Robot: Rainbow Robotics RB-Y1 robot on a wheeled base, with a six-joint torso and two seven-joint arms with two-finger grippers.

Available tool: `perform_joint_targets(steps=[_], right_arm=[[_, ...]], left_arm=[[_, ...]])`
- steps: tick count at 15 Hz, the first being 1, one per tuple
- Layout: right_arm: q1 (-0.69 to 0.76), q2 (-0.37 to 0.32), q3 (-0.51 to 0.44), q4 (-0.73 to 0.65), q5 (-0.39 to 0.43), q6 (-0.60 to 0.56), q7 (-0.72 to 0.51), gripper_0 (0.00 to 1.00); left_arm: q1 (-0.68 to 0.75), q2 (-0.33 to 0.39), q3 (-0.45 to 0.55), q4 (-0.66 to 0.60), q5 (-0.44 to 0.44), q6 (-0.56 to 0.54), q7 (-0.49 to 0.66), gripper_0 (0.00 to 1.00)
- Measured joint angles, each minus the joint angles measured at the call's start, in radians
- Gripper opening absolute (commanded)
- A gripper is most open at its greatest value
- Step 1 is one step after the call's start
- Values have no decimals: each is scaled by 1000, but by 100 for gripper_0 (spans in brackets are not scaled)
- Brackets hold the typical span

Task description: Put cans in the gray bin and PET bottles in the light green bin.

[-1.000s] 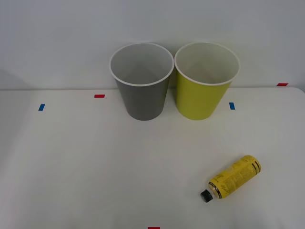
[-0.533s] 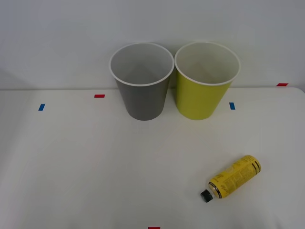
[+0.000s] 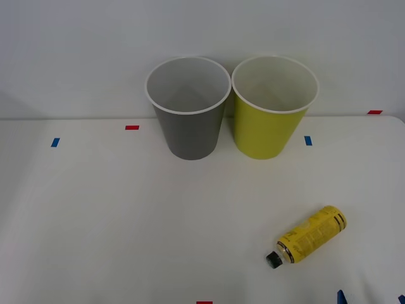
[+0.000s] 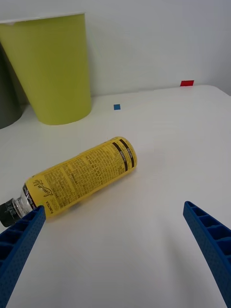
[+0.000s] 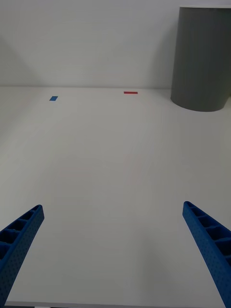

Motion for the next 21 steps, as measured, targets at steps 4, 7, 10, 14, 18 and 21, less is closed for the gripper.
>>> perform_joint_targets(steps=[4, 7, 10, 14, 18, 21], right_arm=[[-26, -52, 67, -156, -111, 320, -6, 100], [-93, -95, 87, -242, -274, 513, -9, 100], [-148, -105, 84, -303, -371, 660, -19, 100], [-223, -91, 60, -372, -434, 888, -50, 100], [-304, -95, 51, -440, -425, 1132, -197, 100], [-388, -142, 61, -468, -378, 1277, -388, 100]], left_arm=[[0, 0, 0, 0, 0, 0, 0, 100], [0, 0, 0, 0, 0, 0, 0, 100], [0, 0, 0, 0, 0, 0, 0, 100], [0, 0, 0, 0, 0, 0, 0, 100], [0, 0, 0, 0, 0, 0, 0, 100], [0, 0, 0, 0, 0, 0, 0, 100]])
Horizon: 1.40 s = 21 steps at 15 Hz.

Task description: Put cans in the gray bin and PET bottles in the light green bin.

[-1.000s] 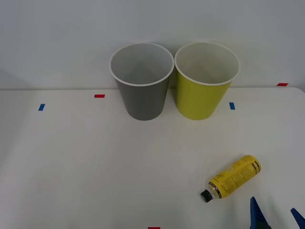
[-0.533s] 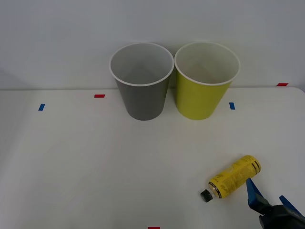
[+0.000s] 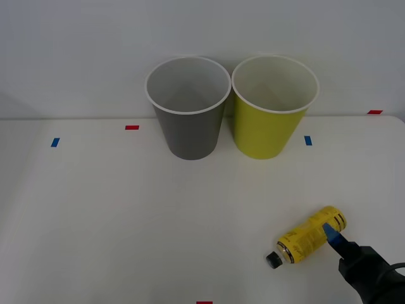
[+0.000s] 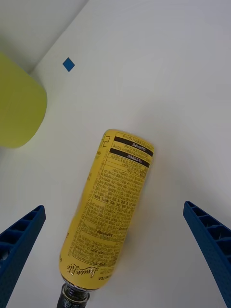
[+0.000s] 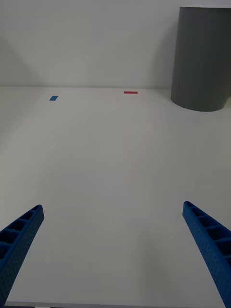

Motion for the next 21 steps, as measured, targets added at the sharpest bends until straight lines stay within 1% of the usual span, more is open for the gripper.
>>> perform_joint_targets(steps=[2, 5, 8, 10, 12, 14, 18, 21], right_arm=[[-77, -23, 11, -3, 21, 96, -108, 100], [-171, -47, 21, -5, 25, 240, -207, 100], [-280, -81, 21, -5, 5, 419, -329, 100], [-364, -128, 30, 2, -16, 519, -414, 100], [-441, -199, 44, 42, -60, 567, -480, 100], [-502, -249, 46, 98, -109, 573, -518, 100], [-593, -311, 48, 191, -237, 589, -537, 100], [-648, -359, 48, 202, -301, 679, -556, 100]], left_arm=[[0, 0, 0, 0, 0, 0, 0, 100], [0, 0, 0, 0, 0, 0, 0, 100], [0, 0, 0, 0, 0, 0, 0, 100], [0, 0, 0, 0, 0, 0, 0, 100], [0, 0, 0, 0, 0, 0, 0, 100], [0, 0, 0, 0, 0, 0, 0, 100], [0, 0, 0, 0, 0, 0, 0, 100], [0, 0, 0, 0, 0, 0, 0, 100]])
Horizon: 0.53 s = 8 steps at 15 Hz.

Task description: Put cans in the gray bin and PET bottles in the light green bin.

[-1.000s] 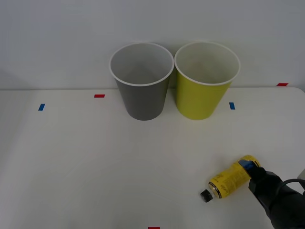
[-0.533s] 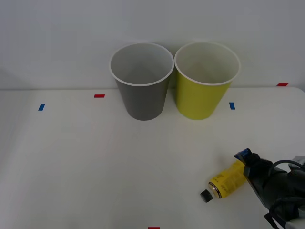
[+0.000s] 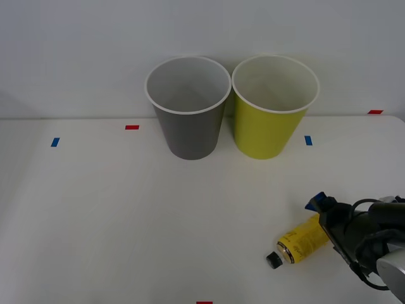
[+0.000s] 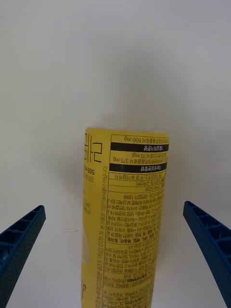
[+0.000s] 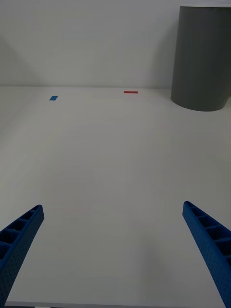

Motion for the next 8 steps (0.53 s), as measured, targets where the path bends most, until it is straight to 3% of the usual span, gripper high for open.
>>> perform_joint_targets(steps=[8], right_arm=[[-155, -76, 3, 167, -185, 37, -40, 100]], left_arm=[[0, 0, 0, 0, 0, 0, 0, 100]])
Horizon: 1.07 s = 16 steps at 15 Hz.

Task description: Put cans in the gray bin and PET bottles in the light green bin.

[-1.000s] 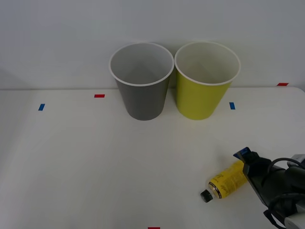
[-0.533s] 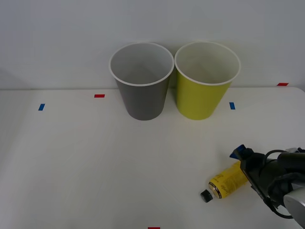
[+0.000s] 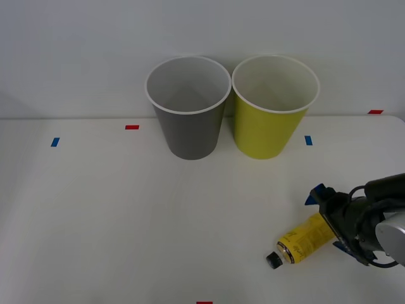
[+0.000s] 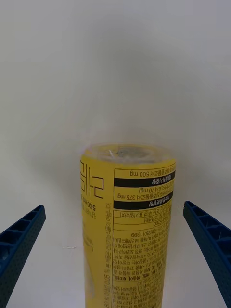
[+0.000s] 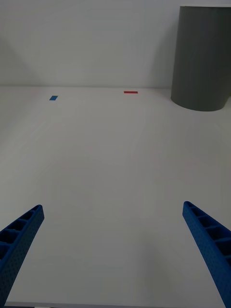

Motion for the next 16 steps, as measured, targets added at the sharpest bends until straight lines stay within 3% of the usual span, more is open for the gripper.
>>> perform_joint_targets(steps=[5, 16], right_arm=[[-30, -57, 55, 37, -37, 0, -39, 100], [-101, -89, 112, 124, -118, -2, -62, 100]], left_arm=[[0, 0, 0, 0, 0, 0, 0, 100], [0, 0, 0, 0, 0, 0, 0, 100]])
